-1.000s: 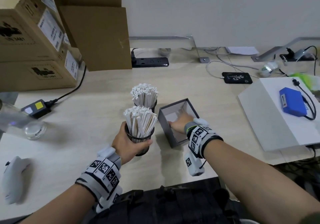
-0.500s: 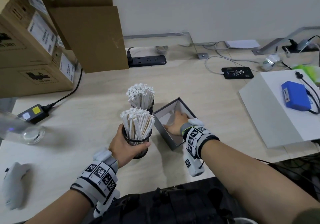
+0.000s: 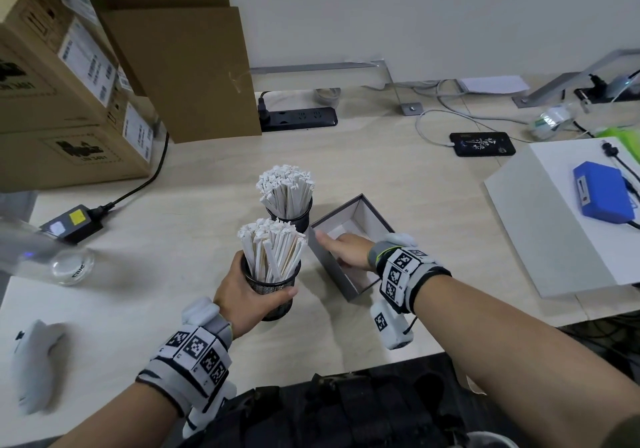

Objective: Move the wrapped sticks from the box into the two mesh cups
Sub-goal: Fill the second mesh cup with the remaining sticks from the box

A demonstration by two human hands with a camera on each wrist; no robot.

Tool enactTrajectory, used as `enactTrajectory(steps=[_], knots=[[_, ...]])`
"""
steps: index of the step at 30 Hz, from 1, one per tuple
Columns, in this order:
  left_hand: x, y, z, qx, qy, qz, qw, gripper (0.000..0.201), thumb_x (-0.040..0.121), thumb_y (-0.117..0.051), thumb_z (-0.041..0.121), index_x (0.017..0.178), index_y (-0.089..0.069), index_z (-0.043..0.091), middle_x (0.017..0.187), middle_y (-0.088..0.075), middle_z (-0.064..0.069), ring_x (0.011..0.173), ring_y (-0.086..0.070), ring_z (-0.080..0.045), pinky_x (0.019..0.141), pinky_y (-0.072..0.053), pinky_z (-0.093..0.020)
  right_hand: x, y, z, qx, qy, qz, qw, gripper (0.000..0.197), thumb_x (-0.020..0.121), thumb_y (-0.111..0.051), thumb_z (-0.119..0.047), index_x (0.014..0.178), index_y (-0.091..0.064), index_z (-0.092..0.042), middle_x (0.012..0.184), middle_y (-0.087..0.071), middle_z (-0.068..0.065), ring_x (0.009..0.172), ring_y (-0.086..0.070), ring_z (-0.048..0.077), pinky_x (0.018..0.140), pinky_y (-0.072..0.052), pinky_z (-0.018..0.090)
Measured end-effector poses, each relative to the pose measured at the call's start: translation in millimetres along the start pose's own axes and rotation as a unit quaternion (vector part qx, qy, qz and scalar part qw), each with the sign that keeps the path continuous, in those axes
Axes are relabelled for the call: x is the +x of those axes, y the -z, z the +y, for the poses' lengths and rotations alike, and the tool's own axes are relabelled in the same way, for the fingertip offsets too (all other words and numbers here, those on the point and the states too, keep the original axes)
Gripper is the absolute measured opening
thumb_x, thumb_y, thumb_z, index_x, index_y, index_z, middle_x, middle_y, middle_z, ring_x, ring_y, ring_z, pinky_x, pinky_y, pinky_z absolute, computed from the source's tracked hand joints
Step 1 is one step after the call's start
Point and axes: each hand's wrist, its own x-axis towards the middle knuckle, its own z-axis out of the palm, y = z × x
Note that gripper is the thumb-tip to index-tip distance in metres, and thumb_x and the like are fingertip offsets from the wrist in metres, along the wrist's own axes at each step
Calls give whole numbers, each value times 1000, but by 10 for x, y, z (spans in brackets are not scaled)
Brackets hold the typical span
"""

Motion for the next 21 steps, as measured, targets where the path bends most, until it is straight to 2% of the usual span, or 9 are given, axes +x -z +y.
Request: enactTrajectory(steps=[1, 3, 5, 7, 10, 13, 16, 19, 21], knots=[[-1, 5, -5, 1, 0, 1, 1000, 91, 38, -84, 57, 117, -45, 34, 107, -61, 22, 103, -62, -11, 89, -49, -31, 22, -13, -1, -6, 6, -18, 1000, 104, 52, -20, -102, 94, -62, -16, 97, -62, 5, 84, -58, 22, 96, -44, 44], [-2, 6, -18, -2, -3, 1, 1000, 90, 39, -84, 56, 117, -45, 34, 107, -61, 23, 103, -62, -11, 87, -47, -29, 36, -49, 18, -44, 3, -45, 998, 100, 54, -42, -96, 108, -61, -13, 107, -62, 4, 92, -58, 22, 90, -46, 38], [-7, 5, -14, -2, -3, 1, 1000, 90, 39, -84, 55, 117, -46, 33, 106, -61, 23, 101, -62, -10, 85, -46, -26, 15, -105, 20, -44, -5, -42, 998, 58, 69, -67, -64, 93, -63, -12, 93, -61, 5, 81, -58, 22, 70, -46, 29], [-7, 10, -9, 0, -1, 0, 1000, 90, 39, -82, 56, 117, -45, 33, 106, -60, 24, 100, -61, -8, 84, -45, -25, 33, -150, 18, -8, -16, -45, 999, 36, 73, -72, -38, 91, -64, -8, 83, -59, 8, 72, -56, 24, 62, -45, 28], [-2, 17, -29, 0, 2, 0, 1000, 90, 39, -83, 56, 117, -44, 35, 107, -60, 22, 102, -61, -10, 87, -47, -28, 25, -160, 1, 14, -22, -46, 999, 42, 73, -71, -27, 106, -61, -2, 85, -57, 10, 72, -56, 25, 63, -48, 31], [-15, 10, -33, 3, 7, 2, 1000, 92, 40, -83, 56, 119, -45, 33, 109, -62, 16, 102, -61, -12, 87, -46, -28, -12, -153, -28, 7, -6, -29, 1000, 36, 75, -72, -24, 102, -56, -8, 82, -55, 6, 66, -56, 21, 54, -50, 28], [-8, -5, -21, 2, 10, -3, 1000, 92, 39, -83, 57, 119, -46, 32, 109, -63, 15, 103, -62, -12, 86, -46, -28, -36, -146, -34, -7, 32, 15, 999, 30, 76, -73, -33, 93, -57, -13, 82, -58, 5, 67, -57, 20, 59, -52, 30], [-17, -14, 5, 0, 7, -5, 1000, 94, 39, -83, 58, 120, -45, 32, 111, -64, 13, 104, -62, -12, 88, -48, -29, -125, -125, -16, -29, 76, 95, 992, 43, 72, -73, -55, 77, -53, -18, 74, -55, 0, 62, -51, 15, 56, -41, 28], [-2, -34, 17, -1, 9, -3, 1000, 93, 38, -83, 58, 119, -46, 31, 109, -64, 12, 104, -62, -12, 89, -49, -31, -152, -91, 10, -28, 93, 146, 985, 47, 74, -69, -60, 67, -45, -20, 66, -48, -3, 57, -44, 13, 51, -34, 28]])
